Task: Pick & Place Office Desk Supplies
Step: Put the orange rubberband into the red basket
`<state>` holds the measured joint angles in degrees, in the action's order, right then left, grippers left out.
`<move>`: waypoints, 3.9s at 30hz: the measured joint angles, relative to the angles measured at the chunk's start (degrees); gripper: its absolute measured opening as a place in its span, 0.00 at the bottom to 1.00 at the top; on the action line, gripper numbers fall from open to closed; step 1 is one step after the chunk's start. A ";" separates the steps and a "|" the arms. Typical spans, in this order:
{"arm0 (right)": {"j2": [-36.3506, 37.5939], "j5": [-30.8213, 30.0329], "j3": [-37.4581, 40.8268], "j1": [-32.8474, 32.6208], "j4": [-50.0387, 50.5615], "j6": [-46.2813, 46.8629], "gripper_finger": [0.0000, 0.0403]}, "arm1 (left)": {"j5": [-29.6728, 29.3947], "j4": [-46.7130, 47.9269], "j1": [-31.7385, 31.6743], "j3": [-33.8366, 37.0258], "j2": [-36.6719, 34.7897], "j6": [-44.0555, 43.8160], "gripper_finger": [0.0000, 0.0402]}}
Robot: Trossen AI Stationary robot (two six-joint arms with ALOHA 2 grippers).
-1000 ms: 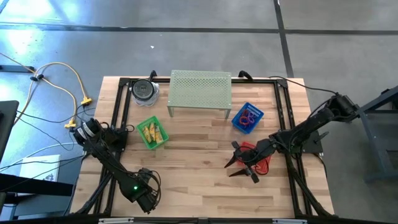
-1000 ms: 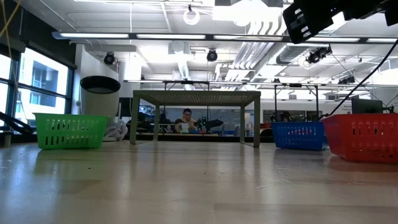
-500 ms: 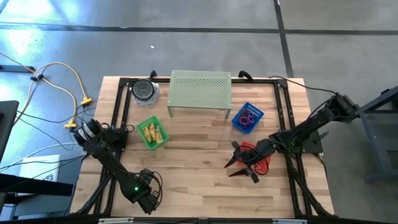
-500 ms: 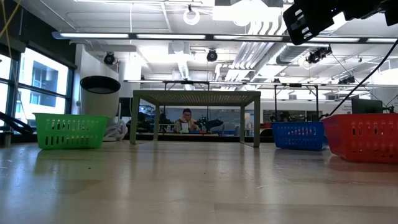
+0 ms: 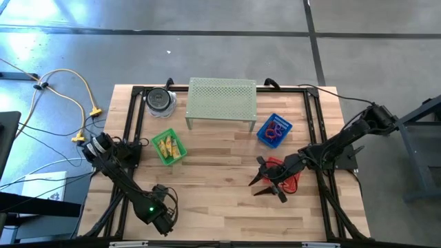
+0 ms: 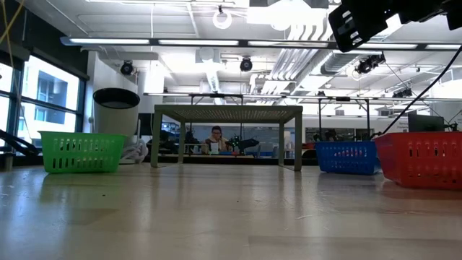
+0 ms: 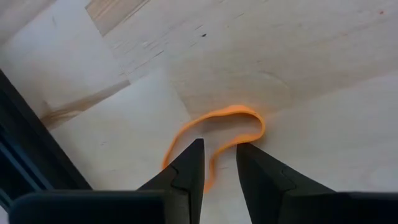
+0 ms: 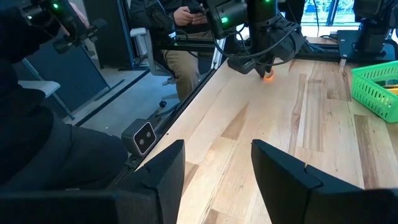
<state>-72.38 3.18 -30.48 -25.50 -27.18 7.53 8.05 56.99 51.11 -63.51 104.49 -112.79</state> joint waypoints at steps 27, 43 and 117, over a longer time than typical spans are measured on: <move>0.00 3.38 -0.02 -0.02 0.37 -0.04 0.43 | 1.95 -3.39 -0.07 -0.02 2.86 -2.60 0.01; 0.00 3.39 -0.02 -0.01 1.38 -0.04 0.43 | -9.30 -5.18 -1.57 -0.44 -6.43 -3.02 0.00; -26.49 -10.02 -0.04 1.22 -35.12 5.92 0.43 | -24.30 -72.43 -22.45 -0.61 -7.13 75.52 0.00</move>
<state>-98.87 -6.84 -30.52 -24.27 -62.30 13.45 -16.25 -15.44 28.67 -64.12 97.36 -37.28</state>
